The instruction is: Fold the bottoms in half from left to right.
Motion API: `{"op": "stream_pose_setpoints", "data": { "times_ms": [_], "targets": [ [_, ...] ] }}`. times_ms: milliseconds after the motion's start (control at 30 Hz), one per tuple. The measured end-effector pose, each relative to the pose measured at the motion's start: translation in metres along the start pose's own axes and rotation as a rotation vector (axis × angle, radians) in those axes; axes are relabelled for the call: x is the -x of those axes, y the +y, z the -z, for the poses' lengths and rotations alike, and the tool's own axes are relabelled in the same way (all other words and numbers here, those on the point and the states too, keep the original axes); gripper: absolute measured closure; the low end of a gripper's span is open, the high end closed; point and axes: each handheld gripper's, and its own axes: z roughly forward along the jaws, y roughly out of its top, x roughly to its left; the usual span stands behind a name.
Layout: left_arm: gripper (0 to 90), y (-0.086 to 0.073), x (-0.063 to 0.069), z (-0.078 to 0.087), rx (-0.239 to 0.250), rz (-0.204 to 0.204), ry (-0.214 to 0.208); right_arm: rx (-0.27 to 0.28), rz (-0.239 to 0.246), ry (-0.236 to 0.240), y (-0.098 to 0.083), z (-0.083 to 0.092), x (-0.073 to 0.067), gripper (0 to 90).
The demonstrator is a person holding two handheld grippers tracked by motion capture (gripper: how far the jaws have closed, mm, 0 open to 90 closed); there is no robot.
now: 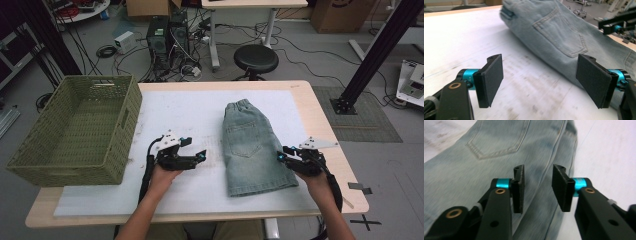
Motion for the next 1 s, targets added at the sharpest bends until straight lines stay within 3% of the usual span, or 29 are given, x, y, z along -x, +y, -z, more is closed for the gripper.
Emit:
{"op": "stream_pose_setpoints", "data": {
  "times_ms": [233, 300, 367, 567, 833, 1000],
  "targets": [
    [22.5, -0.015, -0.013, 0.031, 0.000, 0.017, 0.029, -0.063, -0.047, 0.036, -0.018, 0.002, -0.008, 68.3],
    [22.6, -0.020, -0.014, 0.036, -0.015, 0.010, 0.032, -0.109, -0.023, 0.029, -0.024, -0.001, -0.010, 77.0],
    [22.6, -0.024, -0.016, 0.041, -0.018, 0.011, 0.040, -0.121, -0.010, 0.031, -0.026, -0.003, -0.012, 84.7],
    [22.5, -0.030, -0.023, 0.053, -0.013, 0.017, 0.051, -0.076, 0.046, -0.005, -0.020, 0.009, -0.016, 88.7],
    [22.6, -0.030, -0.023, 0.061, -0.022, -0.005, 0.052, -0.015, 0.019, -0.029, -0.013, 0.033, -0.012, 88.9],
    [22.5, -0.031, -0.024, 0.062, -0.020, 0.003, 0.052, -0.068, 0.023, -0.084, -0.017, 0.036, -0.005, 89.0]
  ]
}}
